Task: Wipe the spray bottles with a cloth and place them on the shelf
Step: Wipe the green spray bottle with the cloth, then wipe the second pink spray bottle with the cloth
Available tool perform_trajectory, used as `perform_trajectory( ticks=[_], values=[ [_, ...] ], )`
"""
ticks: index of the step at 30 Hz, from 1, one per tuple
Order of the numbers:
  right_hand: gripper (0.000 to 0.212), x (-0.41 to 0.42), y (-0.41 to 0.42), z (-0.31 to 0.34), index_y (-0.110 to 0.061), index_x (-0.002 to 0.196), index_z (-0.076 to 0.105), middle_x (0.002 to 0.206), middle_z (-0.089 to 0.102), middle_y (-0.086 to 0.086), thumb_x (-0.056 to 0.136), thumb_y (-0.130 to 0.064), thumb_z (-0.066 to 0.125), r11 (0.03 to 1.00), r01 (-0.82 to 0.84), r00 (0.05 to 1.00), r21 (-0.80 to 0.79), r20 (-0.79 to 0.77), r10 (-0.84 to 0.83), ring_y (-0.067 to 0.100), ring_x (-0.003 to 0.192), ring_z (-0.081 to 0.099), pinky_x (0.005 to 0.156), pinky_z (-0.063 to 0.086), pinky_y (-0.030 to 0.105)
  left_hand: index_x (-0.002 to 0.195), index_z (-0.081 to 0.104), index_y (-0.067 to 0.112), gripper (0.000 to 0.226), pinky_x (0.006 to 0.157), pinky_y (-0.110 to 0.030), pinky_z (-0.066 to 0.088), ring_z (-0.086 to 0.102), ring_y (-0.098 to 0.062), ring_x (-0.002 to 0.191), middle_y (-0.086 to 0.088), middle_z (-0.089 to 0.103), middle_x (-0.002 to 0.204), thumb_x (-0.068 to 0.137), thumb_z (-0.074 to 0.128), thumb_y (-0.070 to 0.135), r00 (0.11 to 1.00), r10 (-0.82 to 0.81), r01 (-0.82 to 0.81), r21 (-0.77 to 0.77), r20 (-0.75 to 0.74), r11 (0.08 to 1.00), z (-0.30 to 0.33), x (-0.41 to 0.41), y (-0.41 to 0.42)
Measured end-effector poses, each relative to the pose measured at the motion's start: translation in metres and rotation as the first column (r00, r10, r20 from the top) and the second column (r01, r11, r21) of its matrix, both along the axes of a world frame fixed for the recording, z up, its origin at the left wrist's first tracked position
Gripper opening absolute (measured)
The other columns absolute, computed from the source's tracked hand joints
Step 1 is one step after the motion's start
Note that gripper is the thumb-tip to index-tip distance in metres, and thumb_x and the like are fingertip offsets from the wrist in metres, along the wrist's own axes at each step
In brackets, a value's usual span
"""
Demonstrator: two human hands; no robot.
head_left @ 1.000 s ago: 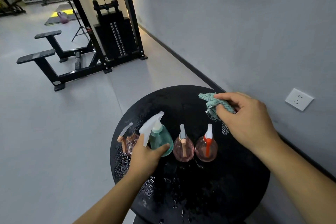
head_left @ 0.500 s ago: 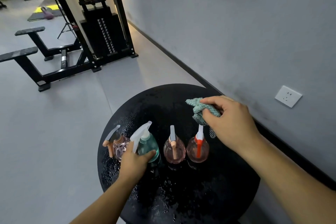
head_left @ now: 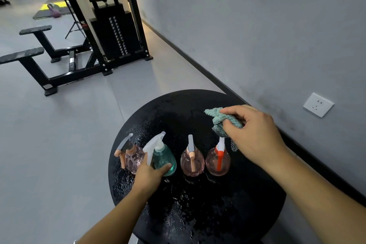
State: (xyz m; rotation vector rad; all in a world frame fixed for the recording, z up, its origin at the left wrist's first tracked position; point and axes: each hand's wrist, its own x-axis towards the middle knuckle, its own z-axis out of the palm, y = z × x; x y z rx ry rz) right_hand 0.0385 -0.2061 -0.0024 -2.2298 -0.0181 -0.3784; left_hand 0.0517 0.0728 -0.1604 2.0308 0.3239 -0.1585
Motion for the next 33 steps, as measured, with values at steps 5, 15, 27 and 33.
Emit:
perform_trajectory(
  ticks=[5, 15, 27, 33],
  values=[
    [0.025, 0.001, 0.002, -0.002, -0.027, 0.113, 0.077, 0.109, 0.070, -0.017, 0.092, -0.016, 0.070, 1.000, 0.000, 1.000, 0.000, 0.006, 0.000, -0.004, 0.099, 0.065, 0.080, 0.045, -0.001, 0.136, 0.057, 0.027, 0.068, 0.092, -0.025, 0.052, 0.065, 0.001, 0.099, 0.017, 0.070, 0.114, 0.079, 0.093, 0.026, 1.000, 0.011, -0.011, -0.061, -0.012, 0.998, 0.008, -0.009, 0.001],
    [0.024, -0.006, 0.008, 0.001, -0.028, 0.112, 0.077, 0.108, 0.071, -0.016, 0.091, -0.017, 0.070, 1.000, -0.006, 1.000, -0.002, 0.013, 0.006, -0.002, 0.098, 0.065, 0.079, 0.048, 0.003, 0.133, 0.055, 0.024, 0.074, 0.097, -0.042, 0.056, 0.063, -0.018, 0.107, 0.002, 0.058, 0.125, 0.072, 0.096, 0.035, 0.966, 0.231, -0.233, 0.004, 0.116, 0.972, 0.042, -0.041, -0.005],
    [0.025, -0.014, -0.003, -0.005, -0.025, 0.112, 0.077, 0.108, 0.071, -0.014, 0.091, -0.014, 0.070, 0.999, 0.032, 0.999, -0.008, 0.009, -0.032, 0.000, 0.096, 0.066, 0.075, 0.042, -0.004, 0.109, 0.073, 0.027, 0.011, 0.085, -0.031, 0.060, 0.068, -0.001, 0.093, 0.010, 0.073, 0.103, 0.100, 0.070, 0.022, 0.977, 0.000, -0.020, 0.094, 0.213, 0.995, 0.055, -0.050, -0.040],
    [0.026, -0.008, -0.021, -0.011, -0.027, 0.112, 0.077, 0.109, 0.072, -0.014, 0.090, -0.015, 0.068, 0.998, 0.053, 0.999, -0.031, -0.006, -0.053, 0.000, 0.096, 0.066, 0.076, 0.042, -0.002, 0.142, 0.063, 0.023, 0.037, 0.096, -0.025, 0.053, 0.067, -0.004, 0.113, 0.007, 0.073, 0.128, 0.105, 0.062, 0.024, 0.975, -0.157, 0.148, 0.073, 0.158, 0.986, 0.049, -0.013, -0.062]
  ],
)
